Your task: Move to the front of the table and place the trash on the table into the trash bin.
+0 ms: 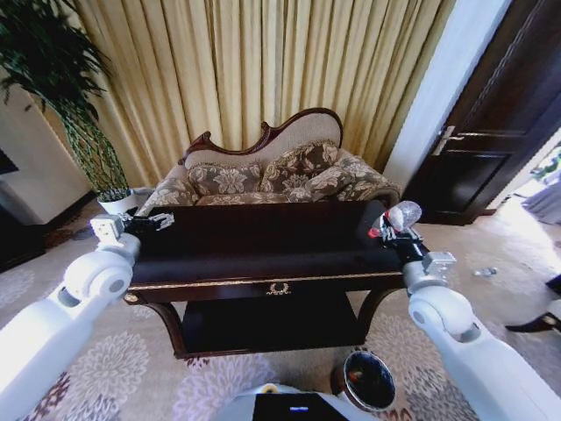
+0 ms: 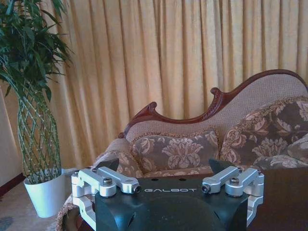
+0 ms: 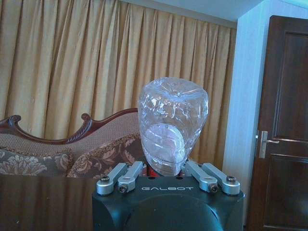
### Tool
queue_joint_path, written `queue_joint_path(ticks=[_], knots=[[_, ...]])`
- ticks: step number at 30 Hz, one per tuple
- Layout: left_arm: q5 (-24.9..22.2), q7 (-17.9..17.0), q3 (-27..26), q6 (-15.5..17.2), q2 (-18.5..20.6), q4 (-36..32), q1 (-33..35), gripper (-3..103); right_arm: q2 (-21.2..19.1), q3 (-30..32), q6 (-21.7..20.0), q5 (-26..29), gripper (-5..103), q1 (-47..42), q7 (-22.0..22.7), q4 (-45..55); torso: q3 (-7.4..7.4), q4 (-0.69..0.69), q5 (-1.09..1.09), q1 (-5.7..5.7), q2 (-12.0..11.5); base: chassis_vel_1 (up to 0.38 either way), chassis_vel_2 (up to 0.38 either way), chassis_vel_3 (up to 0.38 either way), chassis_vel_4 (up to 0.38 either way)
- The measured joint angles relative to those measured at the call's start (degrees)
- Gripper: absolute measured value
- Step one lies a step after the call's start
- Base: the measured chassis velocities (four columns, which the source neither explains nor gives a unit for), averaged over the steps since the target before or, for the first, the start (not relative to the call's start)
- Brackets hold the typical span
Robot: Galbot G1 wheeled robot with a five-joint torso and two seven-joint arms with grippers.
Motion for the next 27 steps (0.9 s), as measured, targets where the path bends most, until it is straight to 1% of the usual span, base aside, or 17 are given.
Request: queue_joint_path(ticks=[9, 10, 11, 12, 13, 14, 15, 17, 18, 19, 22, 23, 27], knots=[[0.4, 0.7, 0.0, -0.2, -0.8, 0.5, 0.1, 100, 0.5, -0.1, 0.4, -0.5, 25, -0.7, 0.0, 0.4, 0.00, 0.00, 0.01, 0.00, 0.0, 0.108, -0.108, -0.108, 0.119], [0.3, 1.7, -0.4, -0.7, -1.0, 1.0, 0.2, 100, 0.4, -0.2, 0.5, -0.5, 25, -0.7, 0.0, 0.4, 0.00, 0.00, 0.01, 0.00, 0.0, 0.137, -0.134, -0.148, 0.151], [0.1, 3.7, -1.0, -2.1, -1.2, 1.7, 0.6, 100, 0.3, -0.4, 0.5, -0.5, 25, -0.6, 0.0, 0.2, -0.01, 0.00, 0.01, -0.01, 0.0, 0.131, -0.139, -0.148, 0.137], [0.1, 3.7, -1.0, -2.1, -1.2, 1.7, 0.6, 100, 0.3, -0.4, 0.5, -0.5, 25, -0.6, 0.0, 0.2, -0.01, 0.00, 0.01, -0.01, 0.0, 0.131, -0.139, -0.148, 0.137], [-0.2, 6.6, -1.9, -3.4, -1.4, 2.4, 1.1, 100, 0.2, -0.6, 0.6, -0.4, 25, -0.5, -0.1, 0.0, -0.01, 0.00, 0.01, -0.01, 0.0, 0.131, -0.137, -0.136, 0.137], [-0.3, 10.3, -2.8, -4.6, -1.6, 3.2, 1.7, 100, 0.0, -0.7, 0.6, -0.3, 25, -0.2, -0.1, -0.2, 0.00, 0.01, 0.01, -0.01, 0.0, 0.125, -0.137, -0.130, 0.117], [-0.3, 10.3, -2.8, -4.6, -1.6, 3.2, 1.7, 100, 0.0, -0.7, 0.6, -0.3, 25, -0.2, -0.1, -0.2, 0.00, 0.01, 0.01, -0.01, 0.0, 0.125, -0.137, -0.130, 0.117], [-0.6, 16.1, -3.9, -5.8, -1.7, 4.7, 2.5, 100, -0.9, -1.3, 0.7, 0.3, 25, 0.2, -0.4, -0.7, 0.00, 0.03, 0.00, -0.01, 0.0, 0.138, -0.112, -0.114, 0.112], [-1.0, 18.0, -4.1, -5.7, -1.8, 5.0, 2.7, 100, -1.4, -1.5, 0.8, 0.5, 25, 0.3, -0.7, -1.0, -0.01, 0.02, 0.00, -0.01, 0.0, 0.124, -0.101, -0.109, 0.085], [-1.0, 18.0, -4.1, -5.7, -1.8, 5.0, 2.7, 100, -1.4, -1.5, 0.8, 0.5, 25, 0.3, -0.7, -1.0, -0.01, 0.02, 0.00, -0.01, 0.0, 0.124, -0.101, -0.109, 0.085], [-1.4, 23.8, -5.6, -4.4, -2.3, 5.9, 4.0, 100, -2.8, -2.3, 0.9, 1.5, 25, 0.4, -1.5, -1.6, 0.00, -0.01, 0.00, -0.01, 0.0, 0.093, -0.095, -0.108, 0.084], [-1.4, 23.8, -5.6, -4.4, -2.3, 5.9, 4.0, 100, -2.8, -2.3, 0.9, 1.5, 25, 0.4, -1.5, -1.6, 0.00, -0.01, 0.00, -0.01, 0.0, 0.081, -0.092, -0.098, 0.081], [0.3, 29.4, -8.4, -4.4, -2.5, 6.5, 7.3, 100, -3.3, -2.9, 1.7, 1.7, 25, 0.4, -3.2, -2.5, 0.00, 0.00, 0.01, 0.00, 0.0, 0.090, -0.079, -0.084, 0.087]])
